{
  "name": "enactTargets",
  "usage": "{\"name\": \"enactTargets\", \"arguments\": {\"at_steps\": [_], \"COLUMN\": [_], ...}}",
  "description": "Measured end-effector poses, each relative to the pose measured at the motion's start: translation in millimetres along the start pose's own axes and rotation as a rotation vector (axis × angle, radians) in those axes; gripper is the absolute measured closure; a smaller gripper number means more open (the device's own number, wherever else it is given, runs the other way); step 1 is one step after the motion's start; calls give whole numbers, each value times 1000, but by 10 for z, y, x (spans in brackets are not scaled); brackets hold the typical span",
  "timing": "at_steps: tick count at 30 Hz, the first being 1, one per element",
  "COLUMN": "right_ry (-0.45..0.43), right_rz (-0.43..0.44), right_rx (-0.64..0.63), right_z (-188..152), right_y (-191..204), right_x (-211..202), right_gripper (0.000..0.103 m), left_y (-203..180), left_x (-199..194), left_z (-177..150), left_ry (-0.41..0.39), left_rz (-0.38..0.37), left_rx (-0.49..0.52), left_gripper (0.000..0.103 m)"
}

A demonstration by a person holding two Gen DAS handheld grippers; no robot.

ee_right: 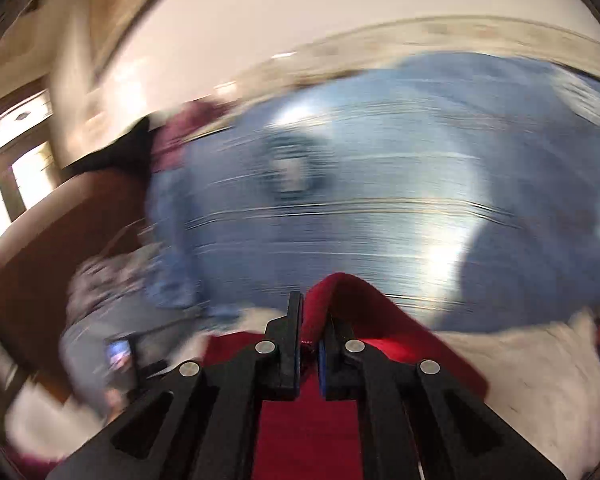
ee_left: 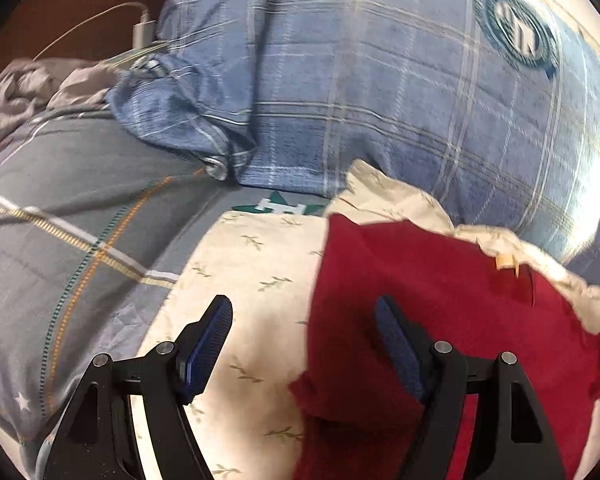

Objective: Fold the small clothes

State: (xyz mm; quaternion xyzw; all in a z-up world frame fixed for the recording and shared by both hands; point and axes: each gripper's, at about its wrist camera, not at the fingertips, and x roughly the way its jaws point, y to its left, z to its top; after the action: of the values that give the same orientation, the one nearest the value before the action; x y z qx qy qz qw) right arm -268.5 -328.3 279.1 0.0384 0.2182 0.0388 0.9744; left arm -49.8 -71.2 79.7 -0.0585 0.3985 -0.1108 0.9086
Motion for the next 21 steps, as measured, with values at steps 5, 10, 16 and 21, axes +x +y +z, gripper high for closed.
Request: {"name": "enactTargets", "arguments": {"at_steps": [5,10,16,21], "right_ry": [195,482,510,361], "right_rz": [230,313,166,-46], "right_rx": [-112,-94,-52,-106], "right_z": [21,-508,-907,-1020], "right_y": [779,1130,922,427], "right_x": [943,2359,2553,1639], "right_gripper": [98,92,56,33], "left_y": [301,512,456,376], "left_x": [-144,-91,-21,1], "left_z": [89,100,144,130], "left_ry": [-59,-56,-38,-27], "left_rz": [7,5,-50,-111], "left_rx": [-76,-143,-112,-95], "left_gripper": [30,30,30,30]}}
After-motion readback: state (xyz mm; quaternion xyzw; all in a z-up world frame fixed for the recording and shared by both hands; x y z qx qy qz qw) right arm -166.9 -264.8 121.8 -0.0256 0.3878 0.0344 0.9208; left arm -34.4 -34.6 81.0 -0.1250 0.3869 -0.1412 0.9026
